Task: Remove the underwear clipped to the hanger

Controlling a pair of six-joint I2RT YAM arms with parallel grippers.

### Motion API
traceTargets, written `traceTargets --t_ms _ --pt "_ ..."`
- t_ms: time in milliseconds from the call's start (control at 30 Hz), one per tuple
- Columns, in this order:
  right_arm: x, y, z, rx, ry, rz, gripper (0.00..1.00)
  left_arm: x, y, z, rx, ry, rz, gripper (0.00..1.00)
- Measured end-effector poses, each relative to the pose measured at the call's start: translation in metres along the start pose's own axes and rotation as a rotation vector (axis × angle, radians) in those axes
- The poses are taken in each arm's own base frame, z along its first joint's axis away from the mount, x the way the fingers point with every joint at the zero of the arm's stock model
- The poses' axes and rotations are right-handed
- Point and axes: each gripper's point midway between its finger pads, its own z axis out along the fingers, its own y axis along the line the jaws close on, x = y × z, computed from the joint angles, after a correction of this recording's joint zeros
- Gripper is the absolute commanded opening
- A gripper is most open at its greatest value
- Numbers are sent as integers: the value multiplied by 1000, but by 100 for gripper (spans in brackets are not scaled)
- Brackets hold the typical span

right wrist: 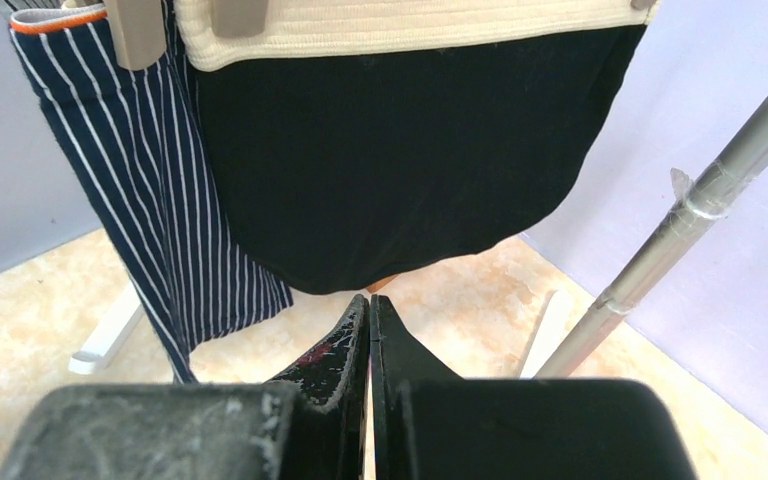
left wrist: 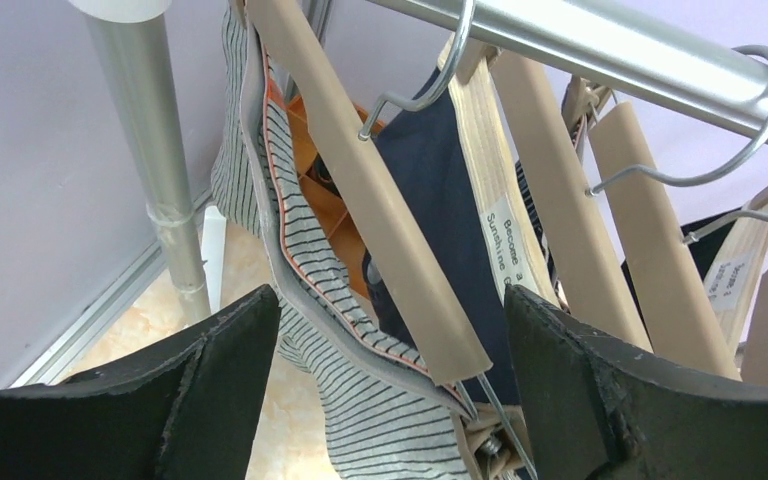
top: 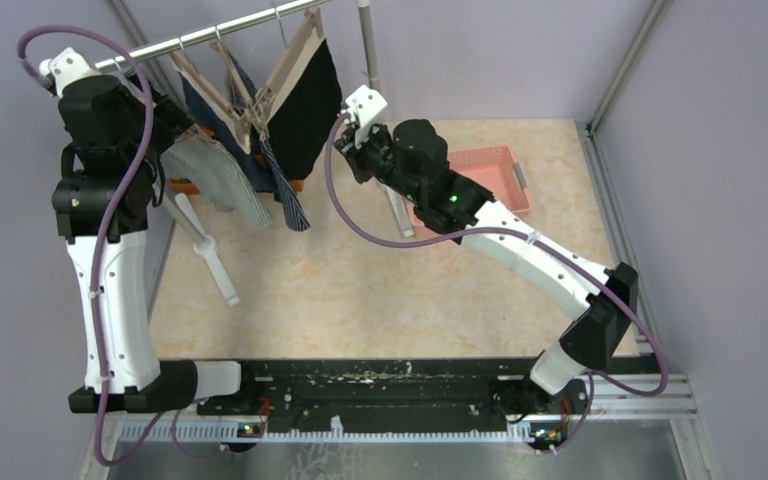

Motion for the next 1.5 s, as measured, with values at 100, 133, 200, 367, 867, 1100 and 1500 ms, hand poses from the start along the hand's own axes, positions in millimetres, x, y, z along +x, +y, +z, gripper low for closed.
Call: traceTargets --t_ms 100,133,200,367,867,1100,1500 --pt "3 0 -1 3 8 0 0 3 -2 7 0 -6 -3 86" --pt "3 0 -1 4 9 0 0 5 -1 9 -2 -4 -2 84" --pt "3 -1 -1 7 8 0 0 9 -1 14 -8 2 2 76" --pt "3 -2 -1 14 10 -1 0 12 -4 22 -10 6 4 44" --pt "5 -9 -1 28 12 4 0 3 6 14 -33 -49 1 0" --pt "19 -10 0 29 41 11 0 -1 4 18 -27 -67 42 0" --pt "24 -12 0 35 52 11 0 -1 -3 34 -27 -63 78 0"
